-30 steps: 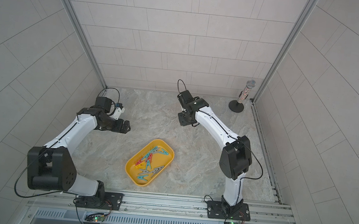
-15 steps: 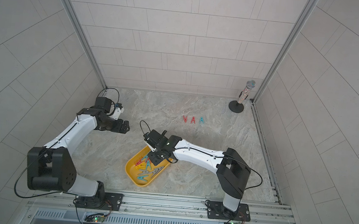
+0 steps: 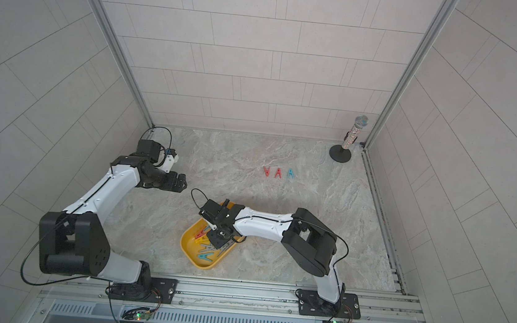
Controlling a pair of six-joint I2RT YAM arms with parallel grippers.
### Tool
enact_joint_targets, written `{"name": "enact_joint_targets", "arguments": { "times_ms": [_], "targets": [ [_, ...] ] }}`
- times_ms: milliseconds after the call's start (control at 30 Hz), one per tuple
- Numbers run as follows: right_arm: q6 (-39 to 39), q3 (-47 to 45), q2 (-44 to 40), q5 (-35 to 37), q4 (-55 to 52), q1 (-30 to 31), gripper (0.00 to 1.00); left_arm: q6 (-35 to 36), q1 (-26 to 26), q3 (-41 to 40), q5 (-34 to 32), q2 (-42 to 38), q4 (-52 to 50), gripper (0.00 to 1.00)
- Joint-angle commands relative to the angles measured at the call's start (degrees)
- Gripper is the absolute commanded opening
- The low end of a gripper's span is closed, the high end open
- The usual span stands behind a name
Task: Take the clothespins out of the storage box
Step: Pick up the clothespin from the storage box.
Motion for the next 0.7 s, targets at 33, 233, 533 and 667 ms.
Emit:
{"name": "enact_joint_targets", "arguments": {
  "times_ms": [33,233,533,667],
  "targets": [
    [0.2,2.2,1.6,0.8,-2.5,0.5,0.34,-0.2,0.4,0.0,0.2,-0.6,0.2,0.99],
    [0.0,3.3,3.0,2.0,-4.2,0.8,0.32,-0.2,0.4,0.0,0.2,-0.7,0.1,0.99],
    [0.2,3.5,4.0,3.5,-5.6,0.8,0.23,-0.1,0.4,0.0,0.3,-1.0,0.2,0.99],
    [0.5,3.3,3.1,3.8,-5.7,0.8,0.17,-0.1,0.4,0.0,0.3,-0.9,0.2,0.99]
  ]
}}
